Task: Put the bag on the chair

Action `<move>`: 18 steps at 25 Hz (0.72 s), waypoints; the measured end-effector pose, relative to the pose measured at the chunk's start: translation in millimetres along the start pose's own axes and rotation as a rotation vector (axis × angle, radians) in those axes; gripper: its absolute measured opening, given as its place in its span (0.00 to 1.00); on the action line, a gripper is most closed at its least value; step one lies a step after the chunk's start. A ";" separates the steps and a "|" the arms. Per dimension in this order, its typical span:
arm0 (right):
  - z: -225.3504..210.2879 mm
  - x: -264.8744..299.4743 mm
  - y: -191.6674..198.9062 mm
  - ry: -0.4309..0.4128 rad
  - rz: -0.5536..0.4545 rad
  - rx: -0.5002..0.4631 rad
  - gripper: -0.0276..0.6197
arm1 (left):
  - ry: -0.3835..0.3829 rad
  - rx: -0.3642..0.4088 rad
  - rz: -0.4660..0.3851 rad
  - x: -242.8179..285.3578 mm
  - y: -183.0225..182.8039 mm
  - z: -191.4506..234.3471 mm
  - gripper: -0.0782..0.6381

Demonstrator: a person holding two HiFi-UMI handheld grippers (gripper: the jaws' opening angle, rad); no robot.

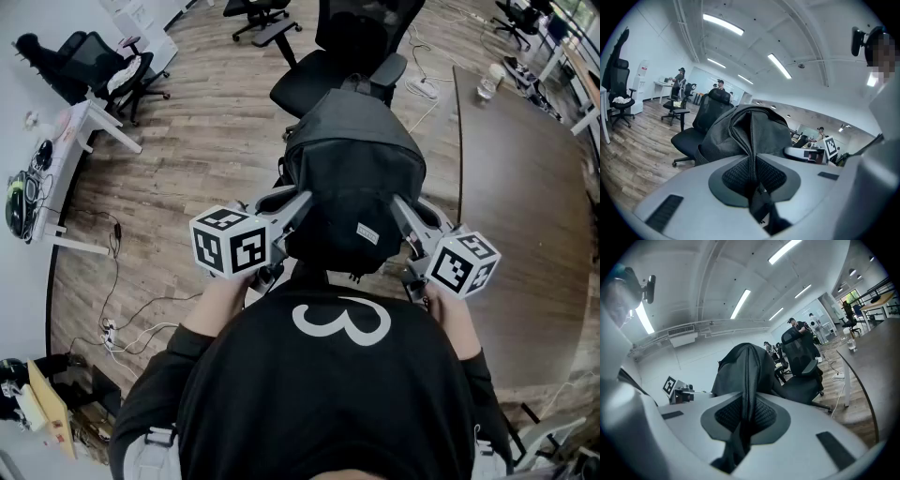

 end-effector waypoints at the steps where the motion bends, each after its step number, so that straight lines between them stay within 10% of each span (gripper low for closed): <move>1: 1.0 -0.4 -0.7 0.001 0.000 -0.002 0.12 | 0.001 0.000 0.000 -0.7 -0.4 -0.6 0.19; 18: 0.8 -0.2 -11.3 0.015 -0.006 -0.029 0.12 | 0.023 0.007 -0.015 4.7 -8.0 -1.6 0.19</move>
Point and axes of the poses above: the fingertips, and each gripper's own axes: x forward along the fingers, z to its left, y out of its underside, the point moved 3 cm from there along -x, backward along the fingers, and after that the axes turned 8 degrees about -z, right-handed, at the moved point
